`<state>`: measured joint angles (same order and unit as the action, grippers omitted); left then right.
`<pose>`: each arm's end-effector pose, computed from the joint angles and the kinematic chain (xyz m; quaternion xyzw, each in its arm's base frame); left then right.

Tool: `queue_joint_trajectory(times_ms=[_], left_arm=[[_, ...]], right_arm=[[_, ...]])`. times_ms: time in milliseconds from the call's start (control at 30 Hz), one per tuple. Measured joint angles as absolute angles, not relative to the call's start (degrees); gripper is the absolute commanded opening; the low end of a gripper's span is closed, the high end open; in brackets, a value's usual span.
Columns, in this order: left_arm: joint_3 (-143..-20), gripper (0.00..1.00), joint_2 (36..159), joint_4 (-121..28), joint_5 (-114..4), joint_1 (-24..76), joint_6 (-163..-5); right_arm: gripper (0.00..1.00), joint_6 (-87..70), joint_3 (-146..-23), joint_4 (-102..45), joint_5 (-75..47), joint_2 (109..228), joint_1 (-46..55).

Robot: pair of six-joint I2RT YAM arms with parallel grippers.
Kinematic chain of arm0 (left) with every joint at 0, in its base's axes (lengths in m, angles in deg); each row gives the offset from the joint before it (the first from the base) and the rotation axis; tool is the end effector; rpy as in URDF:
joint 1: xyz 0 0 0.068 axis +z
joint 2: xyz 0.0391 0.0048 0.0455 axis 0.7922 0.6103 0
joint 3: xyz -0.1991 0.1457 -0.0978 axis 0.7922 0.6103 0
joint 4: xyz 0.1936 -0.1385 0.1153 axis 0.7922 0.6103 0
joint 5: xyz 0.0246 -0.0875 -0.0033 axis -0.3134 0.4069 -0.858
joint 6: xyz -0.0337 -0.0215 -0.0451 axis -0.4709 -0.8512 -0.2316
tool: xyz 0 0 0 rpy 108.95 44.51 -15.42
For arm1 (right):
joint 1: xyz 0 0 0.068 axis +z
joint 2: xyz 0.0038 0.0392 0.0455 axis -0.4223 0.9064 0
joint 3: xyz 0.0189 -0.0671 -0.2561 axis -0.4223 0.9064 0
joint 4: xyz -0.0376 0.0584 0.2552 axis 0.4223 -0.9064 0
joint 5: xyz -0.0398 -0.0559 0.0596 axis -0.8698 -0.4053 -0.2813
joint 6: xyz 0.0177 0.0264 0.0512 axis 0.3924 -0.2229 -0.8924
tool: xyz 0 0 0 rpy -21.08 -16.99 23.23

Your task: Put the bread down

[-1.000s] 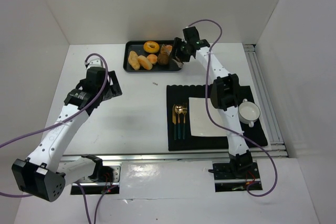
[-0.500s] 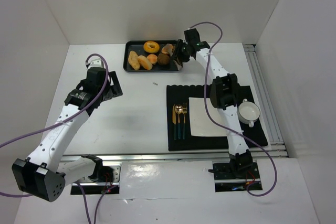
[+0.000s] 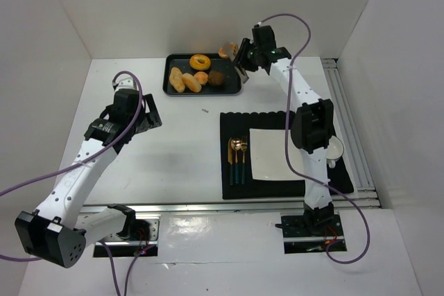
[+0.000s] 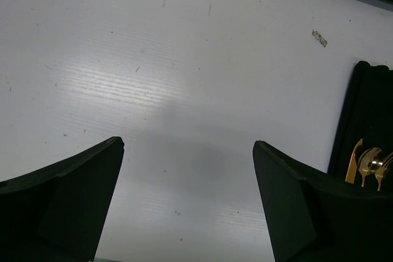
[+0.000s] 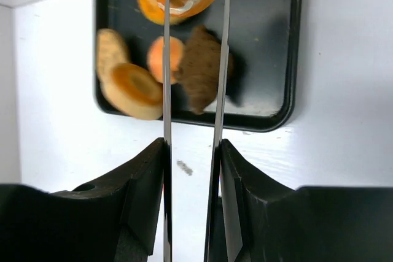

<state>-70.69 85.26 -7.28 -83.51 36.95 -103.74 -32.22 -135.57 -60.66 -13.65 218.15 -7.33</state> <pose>0.2390 -0.0499 0.3241 -0.2017 0.8656 -0.0267 0.4576 0.5064 0.1677 0.2793 0.0685 0.8903 0.2381 0.3820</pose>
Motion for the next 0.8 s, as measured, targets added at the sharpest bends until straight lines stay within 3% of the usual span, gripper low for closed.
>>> queue_joint_trajectory(times_ms=[167,400,633,800], left_arm=[[-70.69,1.00,84.78,-7.28,-82.11,36.95,-103.76],[-70.71,1.00,85.74,-7.28,-76.82,36.95,-103.67],[-71.52,1.00,86.99,-7.98,-73.96,36.60,-103.43],[-72.00,1.00,87.23,-9.16,-71.73,36.05,-103.34]], right_arm=[[0.17,-31.95,-127.68,-57.99,-14.62,207.62,-6.72],[0.18,-31.30,-89.84,-57.77,-21.98,175.90,-4.03],[0.18,-38.25,-66.52,-70.54,-27.45,141.50,-2.70],[0.22,-46.03,-57.47,-80.26,-27.93,127.40,-2.11]])
